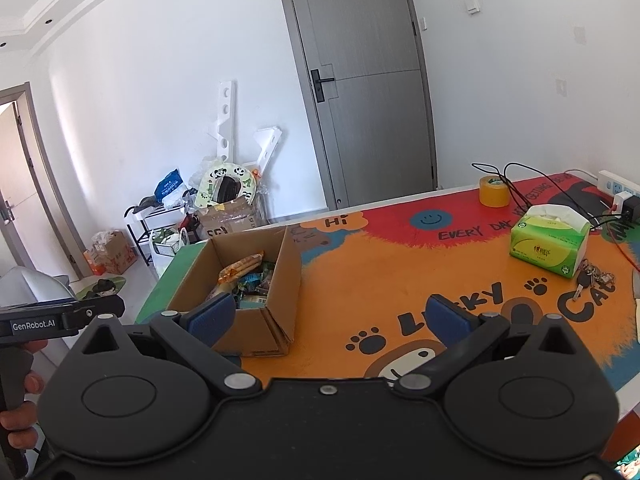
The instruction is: Organize snacks
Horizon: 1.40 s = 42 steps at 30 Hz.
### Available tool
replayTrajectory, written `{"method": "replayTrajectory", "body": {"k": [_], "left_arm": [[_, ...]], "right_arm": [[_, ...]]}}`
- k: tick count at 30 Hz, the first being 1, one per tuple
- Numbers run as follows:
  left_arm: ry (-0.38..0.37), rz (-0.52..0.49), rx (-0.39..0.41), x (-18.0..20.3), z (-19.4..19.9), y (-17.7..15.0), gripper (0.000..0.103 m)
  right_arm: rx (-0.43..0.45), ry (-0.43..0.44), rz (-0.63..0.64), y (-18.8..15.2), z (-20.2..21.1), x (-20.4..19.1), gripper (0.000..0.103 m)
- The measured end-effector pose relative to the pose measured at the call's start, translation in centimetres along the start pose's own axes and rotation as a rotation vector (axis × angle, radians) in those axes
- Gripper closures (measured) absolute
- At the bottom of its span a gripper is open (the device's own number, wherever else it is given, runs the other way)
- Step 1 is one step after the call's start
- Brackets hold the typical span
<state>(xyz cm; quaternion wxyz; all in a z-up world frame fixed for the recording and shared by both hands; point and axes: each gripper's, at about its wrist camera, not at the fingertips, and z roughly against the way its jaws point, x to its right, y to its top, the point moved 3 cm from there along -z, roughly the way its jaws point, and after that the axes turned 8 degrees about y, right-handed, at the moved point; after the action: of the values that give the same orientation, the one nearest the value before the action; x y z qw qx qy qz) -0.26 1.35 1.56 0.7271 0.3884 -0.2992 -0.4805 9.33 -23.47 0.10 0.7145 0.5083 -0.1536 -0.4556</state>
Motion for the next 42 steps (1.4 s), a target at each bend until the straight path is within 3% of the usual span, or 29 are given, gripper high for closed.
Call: {"method": "replayTrajectory", "body": {"k": [42], "left_arm": [[-0.026, -0.006, 0.006, 0.31, -0.18, 0.03, 0.0]], "right_arm": [[0.004, -0.002, 0.0, -0.07, -0.39, -0.42, 0.0]]}}
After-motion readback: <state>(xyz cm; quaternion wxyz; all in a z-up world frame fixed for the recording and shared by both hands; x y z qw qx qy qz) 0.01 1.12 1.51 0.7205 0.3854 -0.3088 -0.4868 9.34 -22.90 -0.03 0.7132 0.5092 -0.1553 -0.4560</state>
